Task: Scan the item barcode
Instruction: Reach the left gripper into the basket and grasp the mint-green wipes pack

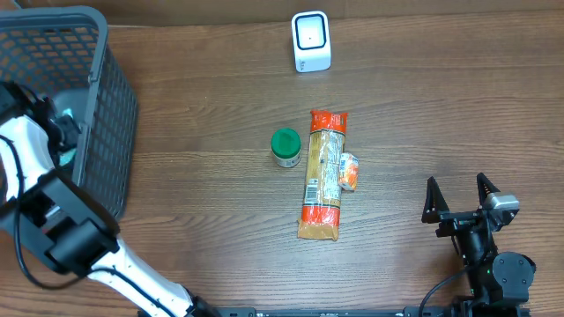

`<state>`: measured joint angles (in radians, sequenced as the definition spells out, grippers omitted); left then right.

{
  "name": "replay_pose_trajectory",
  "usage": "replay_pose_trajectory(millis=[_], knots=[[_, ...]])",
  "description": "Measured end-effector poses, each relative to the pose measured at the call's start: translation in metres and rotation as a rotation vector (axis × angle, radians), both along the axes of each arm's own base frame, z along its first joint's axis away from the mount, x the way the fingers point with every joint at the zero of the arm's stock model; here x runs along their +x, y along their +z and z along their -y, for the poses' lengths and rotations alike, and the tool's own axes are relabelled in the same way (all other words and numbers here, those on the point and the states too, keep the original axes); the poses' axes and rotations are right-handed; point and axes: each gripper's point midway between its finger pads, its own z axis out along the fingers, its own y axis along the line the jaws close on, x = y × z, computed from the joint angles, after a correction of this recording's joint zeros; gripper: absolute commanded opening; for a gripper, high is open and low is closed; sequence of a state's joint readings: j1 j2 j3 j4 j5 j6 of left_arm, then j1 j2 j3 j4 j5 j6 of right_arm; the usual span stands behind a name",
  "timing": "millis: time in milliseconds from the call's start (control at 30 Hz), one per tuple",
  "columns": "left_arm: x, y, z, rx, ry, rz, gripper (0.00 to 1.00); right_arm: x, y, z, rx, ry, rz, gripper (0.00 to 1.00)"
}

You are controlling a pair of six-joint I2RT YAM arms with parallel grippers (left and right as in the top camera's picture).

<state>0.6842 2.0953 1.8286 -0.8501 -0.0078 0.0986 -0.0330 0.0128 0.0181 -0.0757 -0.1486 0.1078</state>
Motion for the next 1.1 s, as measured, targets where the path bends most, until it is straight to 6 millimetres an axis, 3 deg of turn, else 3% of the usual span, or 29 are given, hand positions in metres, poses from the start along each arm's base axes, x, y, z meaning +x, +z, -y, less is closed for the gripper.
replay_pose_trajectory(millis=[67, 167, 267, 367, 433, 500, 567, 600, 900, 1100], knots=[[0.006, 0.051, 0.004, 0.054, 0.006, 0.095, 0.29, 0.000, 0.000, 0.000, 0.000, 0.000, 0.000, 1.00], [0.002, 0.146, 0.019, 0.156, 0.011, 0.272, 0.21, 0.000, 0.000, 0.000, 0.000, 0.000, 0.000, 1.00], [-0.017, 0.229, 0.039, 0.242, 0.017, 0.430, 0.31, 0.000, 0.000, 0.000, 0.000, 0.000, 0.000, 1.00], [-0.042, 0.284, 0.059, 0.293, 0.029, 0.539, 0.40, 0.000, 0.000, 0.000, 0.000, 0.000, 0.000, 1.00], [-0.054, 0.297, 0.068, 0.299, 0.037, 0.560, 0.41, 0.000, 0.000, 0.000, -0.001, 0.000, 0.000, 1.00], [-0.059, 0.294, 0.072, 0.287, 0.040, 0.544, 0.54, 0.000, 0.000, 0.000, 0.000, 0.000, 0.000, 1.00], [-0.057, 0.280, 0.070, 0.260, 0.047, 0.504, 0.91, 0.000, 0.000, 0.000, 0.000, 0.000, 0.000, 1.00], [-0.054, 0.268, 0.068, 0.236, 0.054, 0.478, 1.00, 0.000, 0.000, 0.000, 0.000, 0.000, 0.000, 1.00], [-0.015, 0.139, 0.038, 0.020, 0.068, 0.251, 0.99, 0.000, 0.000, 0.000, 0.000, 0.000, 0.000, 1.00], [-0.007, 0.080, 0.015, -0.048, 0.101, 0.172, 1.00, 0.000, 0.000, 0.000, 0.000, 0.000, 0.000, 1.00]])
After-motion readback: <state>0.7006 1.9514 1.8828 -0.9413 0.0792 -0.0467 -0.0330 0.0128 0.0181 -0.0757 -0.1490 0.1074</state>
